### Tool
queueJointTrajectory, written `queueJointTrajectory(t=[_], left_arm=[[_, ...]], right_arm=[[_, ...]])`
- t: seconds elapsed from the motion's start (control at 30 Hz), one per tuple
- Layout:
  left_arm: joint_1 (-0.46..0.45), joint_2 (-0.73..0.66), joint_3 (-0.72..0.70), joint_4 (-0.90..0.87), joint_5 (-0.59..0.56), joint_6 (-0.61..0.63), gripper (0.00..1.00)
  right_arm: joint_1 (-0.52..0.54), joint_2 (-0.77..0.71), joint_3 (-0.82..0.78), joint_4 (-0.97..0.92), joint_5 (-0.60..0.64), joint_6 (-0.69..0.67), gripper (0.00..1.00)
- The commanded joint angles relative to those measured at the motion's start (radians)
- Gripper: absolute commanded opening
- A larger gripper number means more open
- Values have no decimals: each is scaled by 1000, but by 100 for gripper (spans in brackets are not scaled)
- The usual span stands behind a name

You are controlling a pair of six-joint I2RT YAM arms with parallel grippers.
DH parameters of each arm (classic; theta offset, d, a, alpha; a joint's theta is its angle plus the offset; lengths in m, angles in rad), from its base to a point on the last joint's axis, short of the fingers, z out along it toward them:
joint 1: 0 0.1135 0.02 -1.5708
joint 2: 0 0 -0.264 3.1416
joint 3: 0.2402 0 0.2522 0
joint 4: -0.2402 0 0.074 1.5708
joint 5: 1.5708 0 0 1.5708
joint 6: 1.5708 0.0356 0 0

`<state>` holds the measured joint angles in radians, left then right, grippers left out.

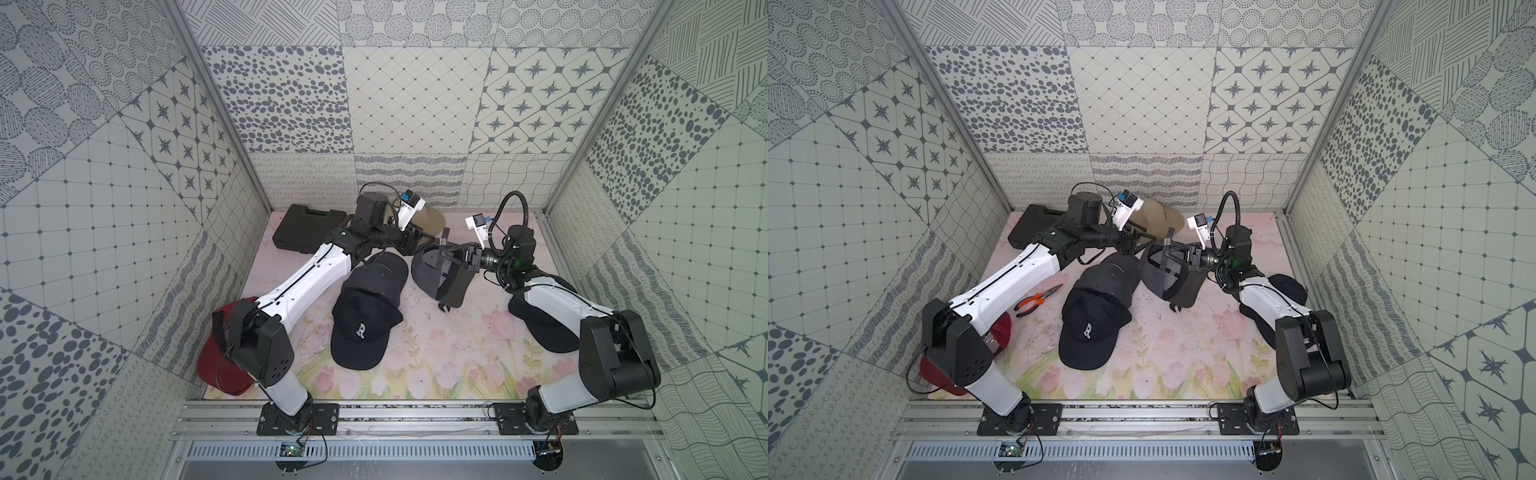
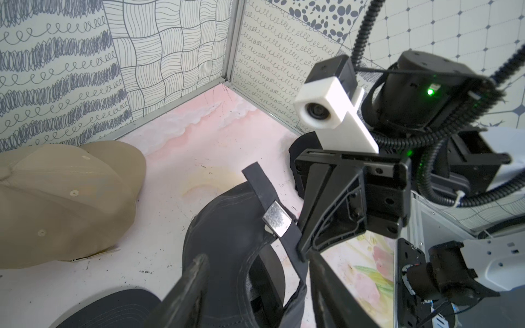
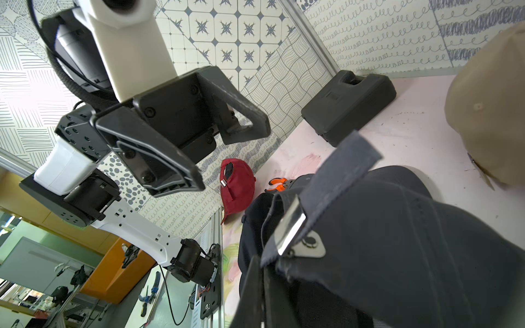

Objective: Open the adjustable buckle of the baseball cap
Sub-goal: Pull the adjustable strap on the baseball cap.

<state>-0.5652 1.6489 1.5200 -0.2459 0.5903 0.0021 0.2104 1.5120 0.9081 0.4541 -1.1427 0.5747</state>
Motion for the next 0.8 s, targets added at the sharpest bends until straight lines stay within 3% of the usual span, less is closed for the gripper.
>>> queueJointTrajectory(t=[0.0, 0.27, 0.47, 0.77], left_arm=[[15, -13, -26, 12, 92, 153, 58], [33, 16, -48, 58, 197, 206, 53], [33, 34, -70, 141, 249, 179, 52], [30, 69, -32, 90, 284, 209, 42]], right_arm=[[-5, 6, 44, 9, -50, -27, 0], [-4, 4, 67, -44, -91, -61, 0], [-2, 5, 66, -46, -108, -58, 0], [-2, 5, 68, -46, -117, -58, 0]])
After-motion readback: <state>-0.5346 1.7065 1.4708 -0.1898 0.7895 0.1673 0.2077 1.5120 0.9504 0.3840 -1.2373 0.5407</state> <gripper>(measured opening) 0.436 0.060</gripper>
